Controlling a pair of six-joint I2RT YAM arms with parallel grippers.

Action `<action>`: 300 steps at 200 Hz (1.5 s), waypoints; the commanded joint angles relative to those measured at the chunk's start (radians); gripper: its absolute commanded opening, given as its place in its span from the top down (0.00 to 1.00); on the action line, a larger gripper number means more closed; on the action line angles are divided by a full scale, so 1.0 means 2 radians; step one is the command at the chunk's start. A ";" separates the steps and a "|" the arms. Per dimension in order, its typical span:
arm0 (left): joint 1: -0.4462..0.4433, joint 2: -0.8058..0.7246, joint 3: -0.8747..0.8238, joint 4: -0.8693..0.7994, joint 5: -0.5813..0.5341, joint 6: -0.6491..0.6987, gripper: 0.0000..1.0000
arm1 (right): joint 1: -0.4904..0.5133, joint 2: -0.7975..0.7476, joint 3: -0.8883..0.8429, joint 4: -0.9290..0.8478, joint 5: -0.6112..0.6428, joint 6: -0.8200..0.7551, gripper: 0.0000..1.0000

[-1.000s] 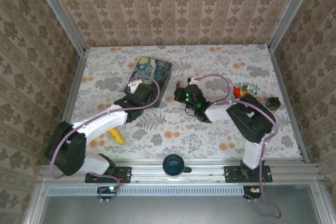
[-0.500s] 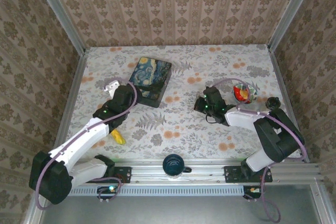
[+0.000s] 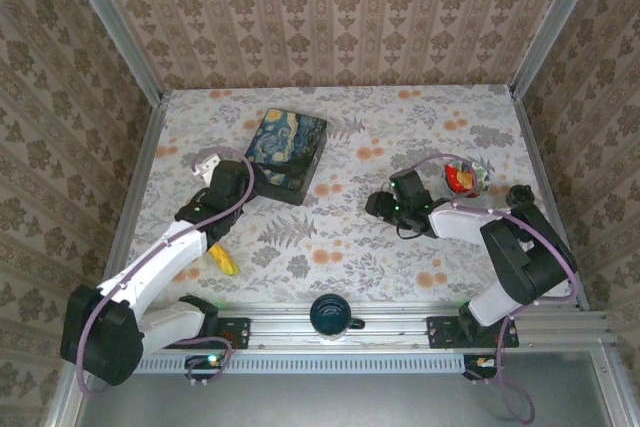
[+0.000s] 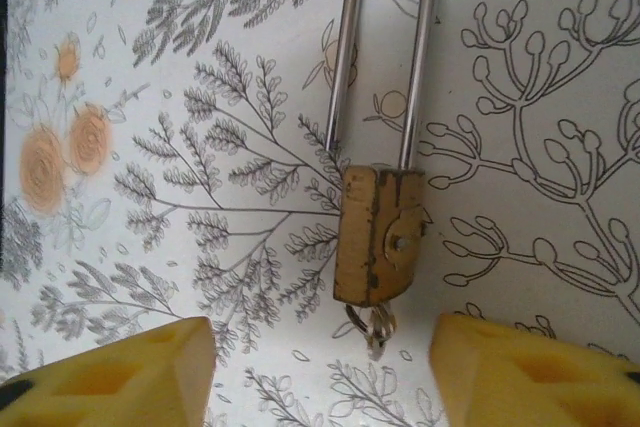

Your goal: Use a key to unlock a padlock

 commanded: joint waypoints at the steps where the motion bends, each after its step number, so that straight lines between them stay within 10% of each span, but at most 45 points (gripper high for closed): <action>1: 0.020 0.011 0.003 0.001 0.022 -0.020 0.00 | -0.009 -0.027 0.016 -0.121 0.071 -0.022 0.27; 66: 0.055 0.050 0.001 0.041 0.074 -0.051 0.00 | -0.010 -0.057 0.180 -0.258 0.142 -0.136 0.02; 145: 0.060 0.116 0.031 0.079 0.111 -0.043 0.00 | -0.009 0.234 0.527 -0.196 -0.056 -0.319 0.08; 246: 0.063 0.182 0.052 0.142 0.151 -0.043 0.15 | -0.006 0.538 0.911 -0.292 -0.157 -0.333 0.17; 300: 0.067 0.264 0.114 0.175 0.197 -0.007 0.38 | 0.011 0.445 0.754 -0.261 -0.139 -0.323 0.48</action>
